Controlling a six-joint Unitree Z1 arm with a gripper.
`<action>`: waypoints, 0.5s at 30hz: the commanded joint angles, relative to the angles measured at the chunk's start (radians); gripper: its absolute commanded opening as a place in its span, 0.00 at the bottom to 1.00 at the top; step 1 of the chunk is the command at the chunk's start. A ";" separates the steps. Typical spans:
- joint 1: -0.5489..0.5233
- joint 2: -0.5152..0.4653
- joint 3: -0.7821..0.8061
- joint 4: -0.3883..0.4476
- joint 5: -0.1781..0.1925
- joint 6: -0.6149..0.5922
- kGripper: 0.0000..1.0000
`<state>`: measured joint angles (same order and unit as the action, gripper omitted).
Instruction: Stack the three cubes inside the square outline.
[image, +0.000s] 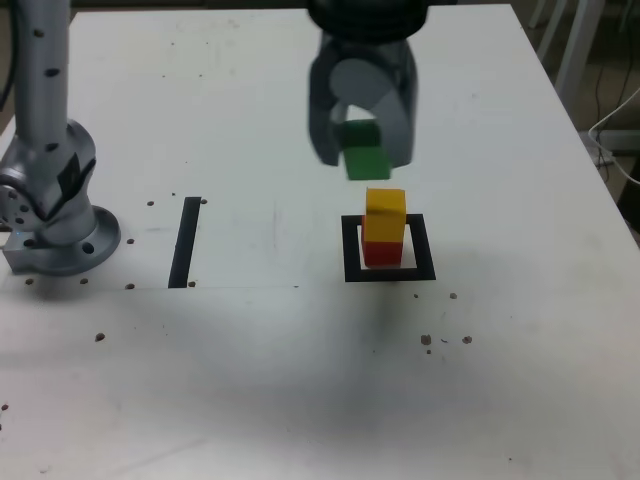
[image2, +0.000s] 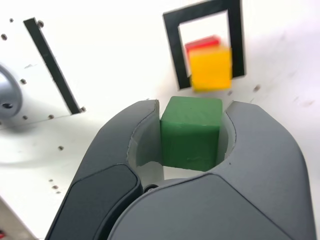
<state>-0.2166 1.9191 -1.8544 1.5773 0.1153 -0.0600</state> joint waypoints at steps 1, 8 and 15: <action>0.016 0.016 -0.018 0.019 0.005 0.002 0.28; 0.055 0.059 -0.021 0.014 0.009 0.002 0.28; 0.078 0.092 -0.005 0.011 0.001 0.000 0.28</action>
<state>-0.1405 2.0017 -1.8616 1.5728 0.1209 -0.0599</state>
